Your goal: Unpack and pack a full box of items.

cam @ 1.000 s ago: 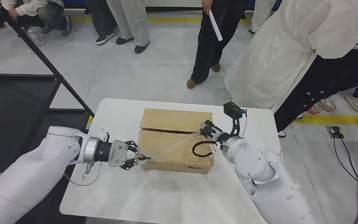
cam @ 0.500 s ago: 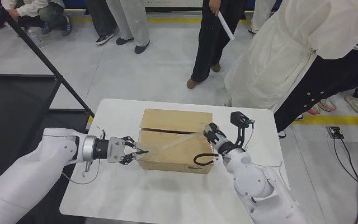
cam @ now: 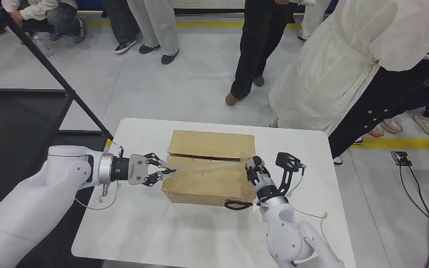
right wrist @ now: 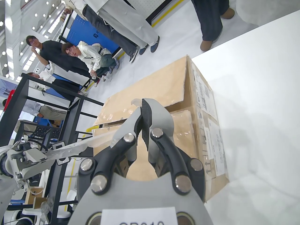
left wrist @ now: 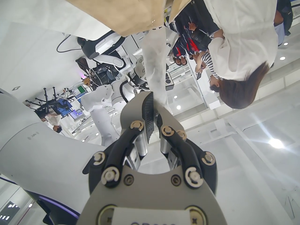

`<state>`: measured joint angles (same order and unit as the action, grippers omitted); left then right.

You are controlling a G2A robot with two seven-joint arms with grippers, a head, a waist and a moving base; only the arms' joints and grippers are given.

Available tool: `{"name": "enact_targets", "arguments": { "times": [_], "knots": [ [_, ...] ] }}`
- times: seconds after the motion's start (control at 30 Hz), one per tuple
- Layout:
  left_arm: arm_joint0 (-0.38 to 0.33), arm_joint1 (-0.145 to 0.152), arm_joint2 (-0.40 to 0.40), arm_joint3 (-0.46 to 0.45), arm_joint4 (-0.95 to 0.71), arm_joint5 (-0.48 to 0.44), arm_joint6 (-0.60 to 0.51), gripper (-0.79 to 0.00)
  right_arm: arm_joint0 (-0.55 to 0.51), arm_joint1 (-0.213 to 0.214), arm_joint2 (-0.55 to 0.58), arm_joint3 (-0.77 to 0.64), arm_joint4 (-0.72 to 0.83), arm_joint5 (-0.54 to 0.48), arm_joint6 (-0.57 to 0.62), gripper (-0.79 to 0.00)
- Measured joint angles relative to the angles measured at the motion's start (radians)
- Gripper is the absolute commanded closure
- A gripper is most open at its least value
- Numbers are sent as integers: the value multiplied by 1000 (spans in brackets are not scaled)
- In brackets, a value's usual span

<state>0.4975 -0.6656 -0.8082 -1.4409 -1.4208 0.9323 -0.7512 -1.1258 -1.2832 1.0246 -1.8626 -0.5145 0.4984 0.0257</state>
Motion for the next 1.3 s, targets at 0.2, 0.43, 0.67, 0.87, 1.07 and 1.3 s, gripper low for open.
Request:
{"name": "enact_targets", "arguments": {
  "times": [0.2, 0.43, 0.67, 0.87, 1.07, 1.3],
  "knots": [
    [0, 0, 0, 0, 0, 1, 0, 0, -2, 0, 0, 2, 0, -5, 1, 0],
    [16, -8, -23, 9, -25, -36, 32, 0, -19, -19, -17, 50, 1, -95, -128, 0],
    [8, -18, -39, 30, -8, -30, 22, 0, -33, -46, -71, 115, -53, -115, -307, 0],
    [-5, -30, -36, 50, 14, -1, -6, 0, -3, -70, -106, 172, -96, -84, -357, 0],
    [-22, -47, -28, 94, 6, 15, -36, 0, 42, -94, -122, 211, -126, -37, -366, 0],
    [-35, -67, -14, 130, 5, 42, -55, 0, 77, -112, -113, 253, -144, 4, -320, 0]
  ]
}}
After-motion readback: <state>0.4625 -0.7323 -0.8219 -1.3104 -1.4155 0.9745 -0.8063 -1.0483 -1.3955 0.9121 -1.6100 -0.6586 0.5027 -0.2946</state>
